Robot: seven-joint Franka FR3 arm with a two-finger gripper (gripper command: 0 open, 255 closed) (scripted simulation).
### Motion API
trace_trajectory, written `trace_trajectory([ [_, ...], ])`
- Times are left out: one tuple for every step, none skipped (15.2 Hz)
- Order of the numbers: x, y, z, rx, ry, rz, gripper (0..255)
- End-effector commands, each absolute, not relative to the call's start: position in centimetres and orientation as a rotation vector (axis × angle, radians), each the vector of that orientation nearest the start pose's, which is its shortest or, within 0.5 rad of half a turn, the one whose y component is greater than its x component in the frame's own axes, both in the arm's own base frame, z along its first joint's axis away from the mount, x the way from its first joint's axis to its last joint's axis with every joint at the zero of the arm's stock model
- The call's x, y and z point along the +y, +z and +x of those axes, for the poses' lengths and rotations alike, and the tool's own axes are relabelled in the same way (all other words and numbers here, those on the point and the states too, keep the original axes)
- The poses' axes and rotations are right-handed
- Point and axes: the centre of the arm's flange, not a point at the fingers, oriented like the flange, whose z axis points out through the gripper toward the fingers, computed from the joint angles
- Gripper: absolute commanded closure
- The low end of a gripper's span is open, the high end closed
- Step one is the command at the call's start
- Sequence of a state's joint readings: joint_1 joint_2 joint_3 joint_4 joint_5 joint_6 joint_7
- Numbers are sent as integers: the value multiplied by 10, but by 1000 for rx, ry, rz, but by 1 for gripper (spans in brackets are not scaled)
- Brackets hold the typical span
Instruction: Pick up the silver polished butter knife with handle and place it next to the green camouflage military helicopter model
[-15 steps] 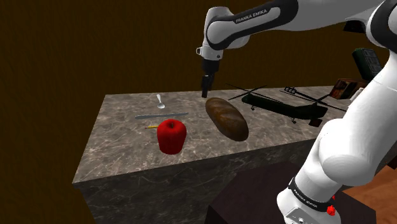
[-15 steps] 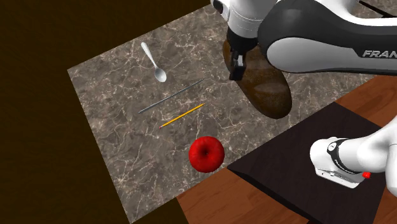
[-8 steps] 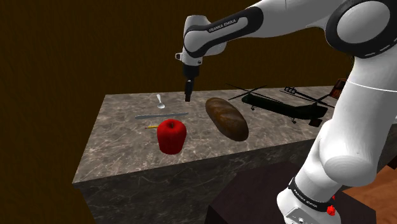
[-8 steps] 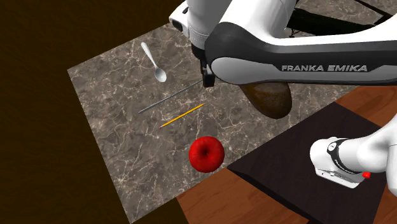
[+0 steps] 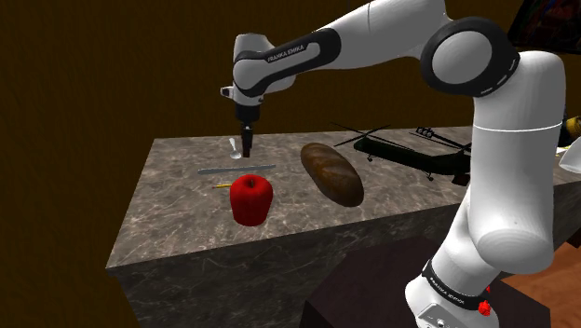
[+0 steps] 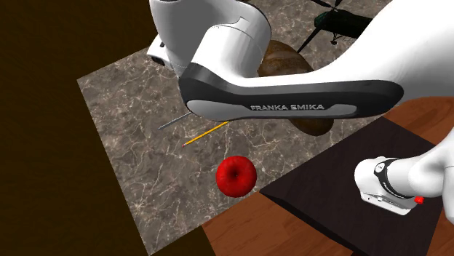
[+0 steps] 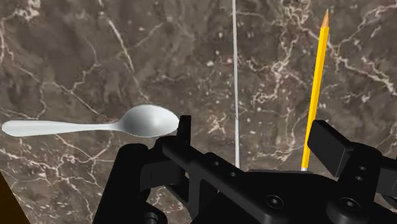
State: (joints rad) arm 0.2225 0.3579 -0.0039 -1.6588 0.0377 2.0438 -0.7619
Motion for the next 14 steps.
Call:
trace_trajectory([
  [169, 395, 655, -1535, -64, -2713, 0],
  [179, 391, 661, -1578, -69, -2688, 0],
  [187, 388, 665, -1609, -72, -2669, 0],
  [188, 383, 665, -1609, -72, -2669, 0],
  [188, 377, 665, -1609, -72, -2669, 0],
  [188, 372, 665, -1609, -72, -2669, 0],
  [188, 367, 665, -1609, -72, -2669, 0],
  [189, 362, 665, -1609, -72, -2669, 0],
  [189, 356, 665, -1609, -72, -2669, 0],
  [189, 351, 666, -1609, -72, -2669, 0],
  [189, 348, 666, -1609, -72, -2669, 0],
  [189, 348, 666, -1609, -72, -2669, 0],
  [189, 348, 666, -1609, -72, -2669, 0],
  [189, 348, 666, -1609, -72, -2669, 0],
])
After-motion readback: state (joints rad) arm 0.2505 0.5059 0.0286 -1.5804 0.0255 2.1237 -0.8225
